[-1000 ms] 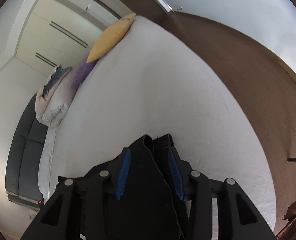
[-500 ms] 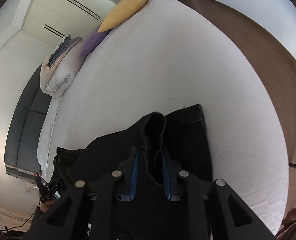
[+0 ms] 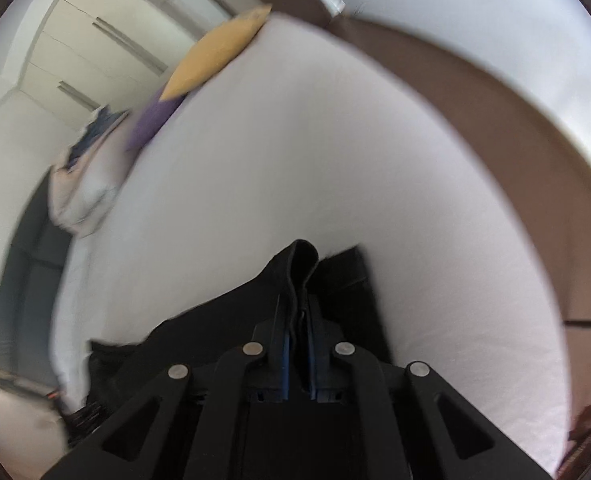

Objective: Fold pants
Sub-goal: 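Open the right tool to release the leg hems onto the jeans, then move the open right tool back to the edge of the folded jeans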

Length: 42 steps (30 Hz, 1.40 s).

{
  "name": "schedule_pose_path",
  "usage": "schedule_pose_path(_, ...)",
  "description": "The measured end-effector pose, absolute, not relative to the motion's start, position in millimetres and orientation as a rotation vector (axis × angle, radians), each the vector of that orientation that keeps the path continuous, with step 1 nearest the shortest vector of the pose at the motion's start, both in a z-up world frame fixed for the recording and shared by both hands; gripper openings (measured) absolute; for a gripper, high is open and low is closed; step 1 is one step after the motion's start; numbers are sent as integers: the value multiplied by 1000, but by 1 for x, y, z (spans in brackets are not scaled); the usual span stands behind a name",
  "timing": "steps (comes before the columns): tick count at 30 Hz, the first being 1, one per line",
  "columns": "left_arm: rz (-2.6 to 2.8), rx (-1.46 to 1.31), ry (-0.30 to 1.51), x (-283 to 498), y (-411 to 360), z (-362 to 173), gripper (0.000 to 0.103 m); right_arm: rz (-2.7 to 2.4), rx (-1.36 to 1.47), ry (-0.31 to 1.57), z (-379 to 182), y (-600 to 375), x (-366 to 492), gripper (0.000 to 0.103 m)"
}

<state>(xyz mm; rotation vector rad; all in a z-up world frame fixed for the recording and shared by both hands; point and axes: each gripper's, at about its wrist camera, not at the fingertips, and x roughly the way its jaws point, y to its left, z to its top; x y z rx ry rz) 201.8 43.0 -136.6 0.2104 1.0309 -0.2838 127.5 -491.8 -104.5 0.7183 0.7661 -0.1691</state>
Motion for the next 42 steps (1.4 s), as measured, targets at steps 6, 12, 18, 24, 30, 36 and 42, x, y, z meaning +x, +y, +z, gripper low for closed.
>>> schedule_pose_path(6, -281, 219, 1027, 200, 41, -138, 12, -262, 785, 722, -125, -508, 109, 6)
schedule_pose_path(12, -283, 208, 1020, 198, 41, -135, 12, -265, 868, 683, -131, -521, 100, 9)
schedule_pose_path(18, -283, 191, 1007, 194, 46, -133, 11, -511, 1001, 576, -115, -560, 22, 35)
schedule_pose_path(24, -280, 183, 1003, 192, 49, -130, 11, -120, 1063, 490, -89, -470, -20, 45)
schedule_pose_path(30, -283, 198, 1003, 190, 48, -126, 11, 218, 1124, 666, -126, -320, 20, 51)
schedule_pose_path(36, -317, 157, 998, 186, 56, -124, 12, 321, 1165, 809, -153, -245, 66, 51)
schedule_pose_path(42, -337, 142, 986, 187, 61, -123, 12, 298, 1216, 883, -168, -229, 81, 51)
